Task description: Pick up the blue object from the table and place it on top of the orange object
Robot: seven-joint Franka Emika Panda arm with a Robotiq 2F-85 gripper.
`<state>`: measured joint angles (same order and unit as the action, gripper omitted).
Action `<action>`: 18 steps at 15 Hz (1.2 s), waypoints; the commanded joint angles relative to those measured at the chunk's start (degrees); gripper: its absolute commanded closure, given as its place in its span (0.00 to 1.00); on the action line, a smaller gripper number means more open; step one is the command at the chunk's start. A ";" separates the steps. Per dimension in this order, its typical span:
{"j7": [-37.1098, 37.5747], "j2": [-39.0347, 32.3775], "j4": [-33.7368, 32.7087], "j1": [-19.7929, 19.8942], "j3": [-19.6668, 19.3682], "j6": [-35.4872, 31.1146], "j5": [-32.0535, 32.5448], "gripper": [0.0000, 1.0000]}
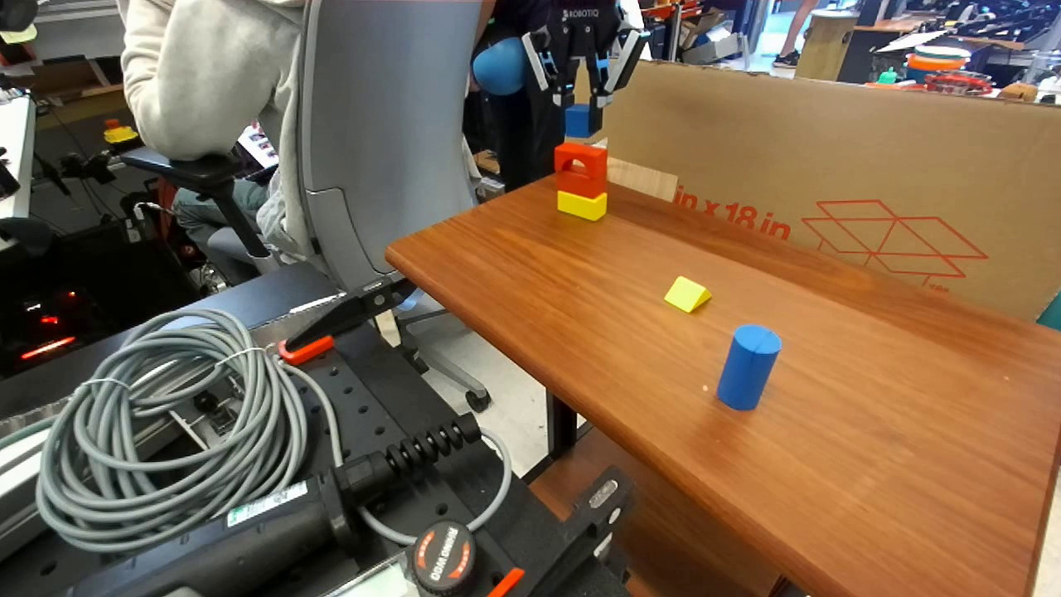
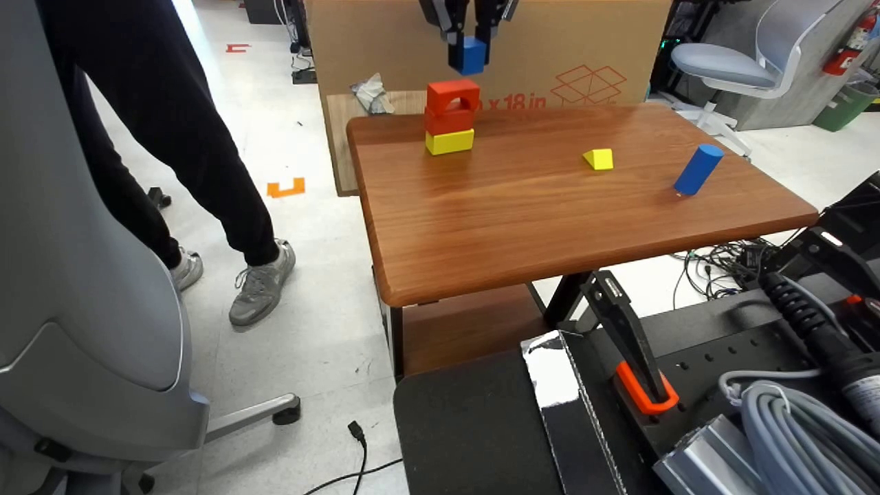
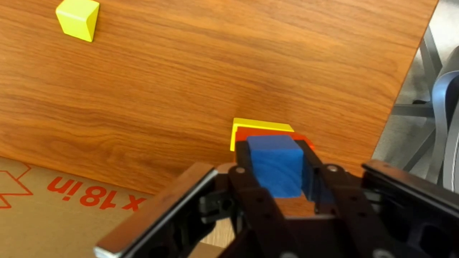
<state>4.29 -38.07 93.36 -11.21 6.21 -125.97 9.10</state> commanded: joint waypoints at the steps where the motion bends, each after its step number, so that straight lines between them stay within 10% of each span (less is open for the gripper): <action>1: -0.86 -2.38 -4.18 -0.83 -0.49 3.57 -0.78 0.91; 13: -1.10 -5.79 -8.10 -1.24 -0.40 4.80 -1.02 0.91; 14: -1.11 -5.95 -8.36 -1.20 -0.34 5.06 -1.17 0.41; 18: -1.63 -4.78 -7.19 -1.20 -0.01 5.03 -1.17 0.19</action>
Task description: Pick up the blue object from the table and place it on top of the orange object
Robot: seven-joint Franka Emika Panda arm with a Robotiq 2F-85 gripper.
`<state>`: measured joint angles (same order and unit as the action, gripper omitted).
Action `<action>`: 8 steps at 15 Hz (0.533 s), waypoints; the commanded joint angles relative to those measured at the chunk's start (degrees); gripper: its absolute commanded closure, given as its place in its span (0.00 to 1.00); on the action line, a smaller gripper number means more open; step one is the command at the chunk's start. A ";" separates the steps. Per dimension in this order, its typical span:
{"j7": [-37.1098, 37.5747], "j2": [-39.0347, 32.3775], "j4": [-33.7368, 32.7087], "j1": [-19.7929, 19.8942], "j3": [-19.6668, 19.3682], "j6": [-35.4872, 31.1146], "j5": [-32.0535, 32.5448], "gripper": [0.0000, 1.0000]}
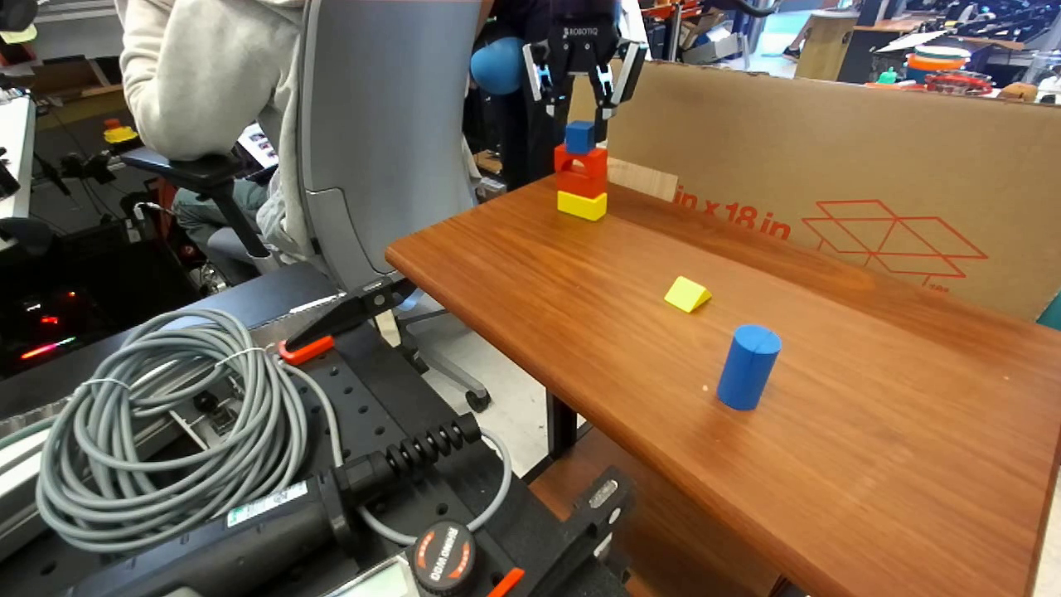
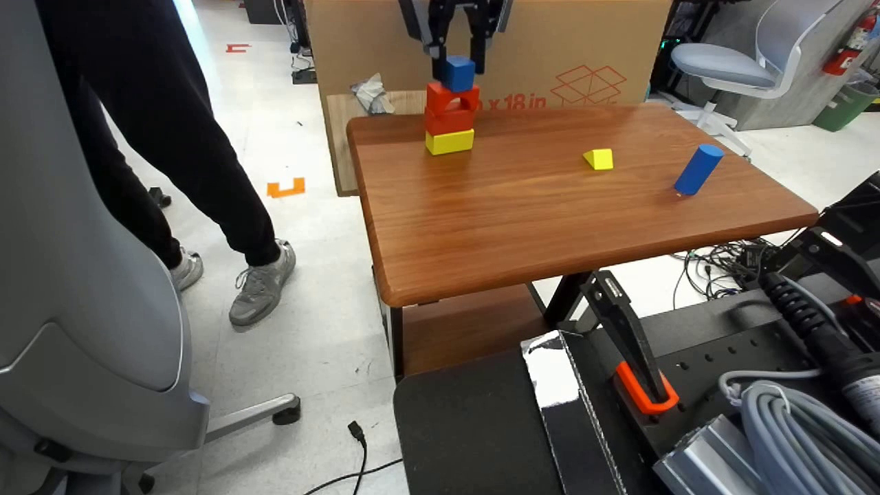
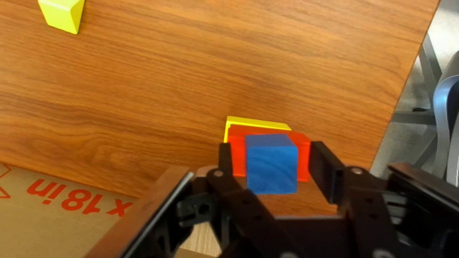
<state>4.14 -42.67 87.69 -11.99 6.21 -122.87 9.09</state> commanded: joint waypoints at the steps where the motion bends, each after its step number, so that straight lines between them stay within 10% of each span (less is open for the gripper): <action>1: -1.61 0.26 -1.06 -0.42 0.07 1.59 -1.16 0.12; 8: -3.44 15.22 14.52 1.11 2.47 -2.90 -3.98 0.00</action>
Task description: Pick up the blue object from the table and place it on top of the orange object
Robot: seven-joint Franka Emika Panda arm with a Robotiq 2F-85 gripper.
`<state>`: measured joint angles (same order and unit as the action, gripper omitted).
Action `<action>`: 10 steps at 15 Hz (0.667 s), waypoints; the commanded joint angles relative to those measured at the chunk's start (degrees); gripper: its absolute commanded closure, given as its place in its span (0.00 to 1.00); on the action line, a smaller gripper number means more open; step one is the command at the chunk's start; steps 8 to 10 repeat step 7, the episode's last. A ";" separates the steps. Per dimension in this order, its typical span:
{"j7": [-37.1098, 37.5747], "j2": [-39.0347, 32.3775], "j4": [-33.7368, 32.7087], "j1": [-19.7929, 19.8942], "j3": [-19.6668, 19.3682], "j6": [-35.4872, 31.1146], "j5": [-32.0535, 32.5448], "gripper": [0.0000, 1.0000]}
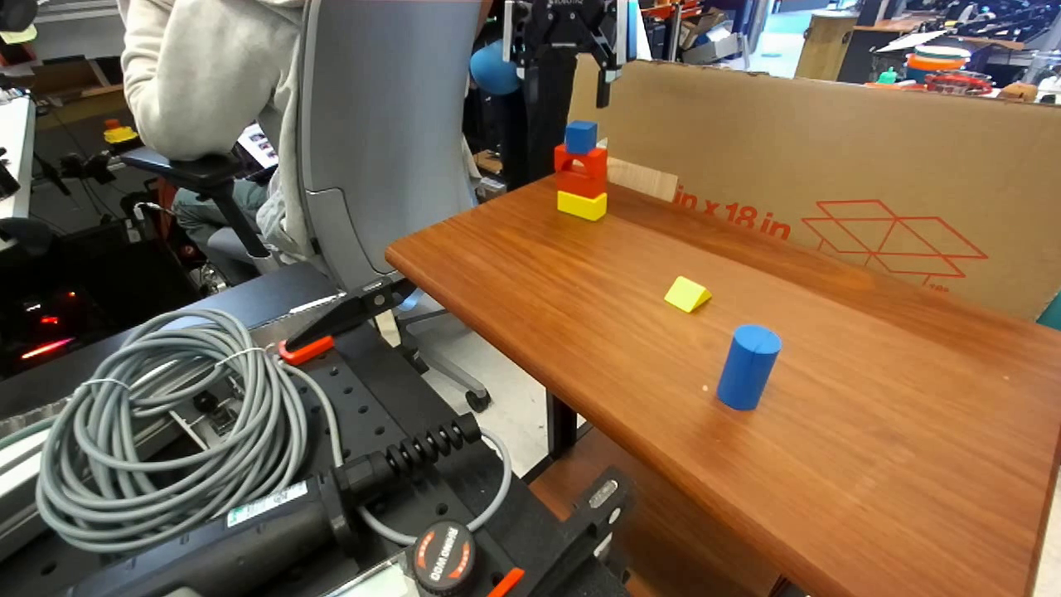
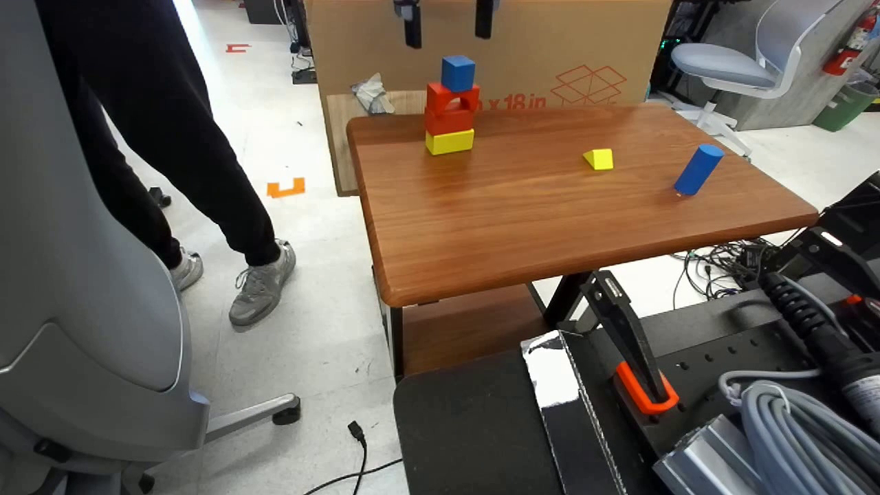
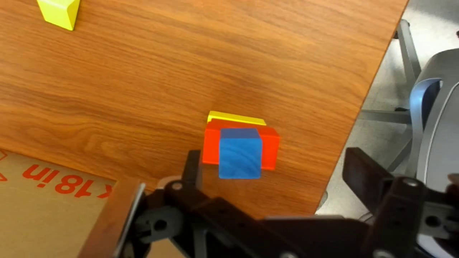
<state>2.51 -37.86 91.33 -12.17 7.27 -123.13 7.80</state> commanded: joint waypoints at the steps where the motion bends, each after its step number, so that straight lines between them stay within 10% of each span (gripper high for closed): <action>1: -1.45 13.08 13.27 1.42 1.48 -3.57 -3.58 0.00; 10: -0.34 9.66 8.62 -0.06 0.38 -1.36 -3.02 0.00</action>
